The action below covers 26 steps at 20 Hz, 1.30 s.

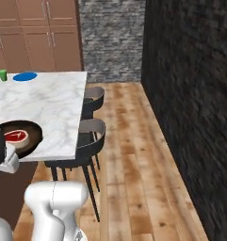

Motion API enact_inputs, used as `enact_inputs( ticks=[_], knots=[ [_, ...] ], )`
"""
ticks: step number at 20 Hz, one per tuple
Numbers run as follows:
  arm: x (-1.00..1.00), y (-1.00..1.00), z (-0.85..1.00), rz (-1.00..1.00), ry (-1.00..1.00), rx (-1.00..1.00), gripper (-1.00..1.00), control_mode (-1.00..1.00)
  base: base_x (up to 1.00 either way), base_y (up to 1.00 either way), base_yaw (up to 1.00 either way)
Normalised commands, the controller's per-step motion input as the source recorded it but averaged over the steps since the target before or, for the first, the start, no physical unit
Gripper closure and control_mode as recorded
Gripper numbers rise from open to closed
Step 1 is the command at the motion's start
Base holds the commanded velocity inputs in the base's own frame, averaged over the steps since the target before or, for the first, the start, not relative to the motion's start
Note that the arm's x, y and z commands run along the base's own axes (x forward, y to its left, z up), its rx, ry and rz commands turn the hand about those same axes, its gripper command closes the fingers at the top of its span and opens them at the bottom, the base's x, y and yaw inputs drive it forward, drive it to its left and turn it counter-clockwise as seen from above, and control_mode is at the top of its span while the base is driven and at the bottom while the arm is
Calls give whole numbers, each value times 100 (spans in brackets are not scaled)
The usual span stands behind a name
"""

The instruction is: Pick up the pan with the steak in it and place it on the dining table. Then place the steak on the plate.

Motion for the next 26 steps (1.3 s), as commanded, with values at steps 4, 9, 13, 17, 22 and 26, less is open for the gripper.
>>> enact_inputs(
  ticks=[4, 9, 13, 17, 22, 26],
  knots=[
    [0, 0, 0, 0, 0, 0, 100, 100, 17, -72, 3],
    [0, 0, 0, 0, 0, 0, 100, 100, 16, -100, 0],
    [0, 0, 0, 0, 0, 0, 100, 100, 17, -100, 0],
    [0, 0, 0, 0, 0, 0, 100, 100, 19, -98, 2],
    [0, 0, 0, 0, 0, 0, 100, 100, 62, -68, 3],
    [0, 0, 0, 0, 0, 0, 100, 100, 100, -11, 0]
  ],
)
